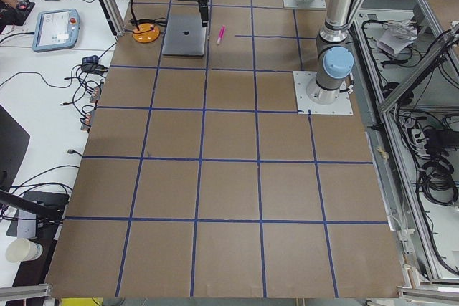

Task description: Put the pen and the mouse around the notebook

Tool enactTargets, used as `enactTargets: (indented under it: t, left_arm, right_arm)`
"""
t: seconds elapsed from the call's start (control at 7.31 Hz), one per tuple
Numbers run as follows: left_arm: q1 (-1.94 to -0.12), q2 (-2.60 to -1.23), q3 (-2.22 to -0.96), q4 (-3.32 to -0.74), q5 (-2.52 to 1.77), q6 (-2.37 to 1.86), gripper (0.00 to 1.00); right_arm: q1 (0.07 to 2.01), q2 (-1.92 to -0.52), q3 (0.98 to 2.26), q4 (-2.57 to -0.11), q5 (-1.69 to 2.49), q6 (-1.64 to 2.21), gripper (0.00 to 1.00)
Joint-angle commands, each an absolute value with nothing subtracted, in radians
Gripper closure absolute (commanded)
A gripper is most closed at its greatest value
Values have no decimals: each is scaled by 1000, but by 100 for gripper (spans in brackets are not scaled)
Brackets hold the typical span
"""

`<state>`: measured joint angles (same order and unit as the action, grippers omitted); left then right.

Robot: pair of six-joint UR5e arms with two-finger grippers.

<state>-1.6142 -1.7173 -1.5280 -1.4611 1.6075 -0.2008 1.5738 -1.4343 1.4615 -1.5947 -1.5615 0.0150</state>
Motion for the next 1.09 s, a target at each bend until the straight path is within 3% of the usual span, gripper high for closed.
enactTargets:
  t: [0.0, 0.96]
  left_arm:
    - [-1583, -1694, -1539, -1495, 1591, -15, 0]
    - [-1483, -1661, -1555, -1562, 1552, 144, 0]
  right_arm:
    - [1574, -1431, 1460, -1592, -1562, 14, 0]
    - [1574, -1436, 1474, -1594, -1559, 14, 0]
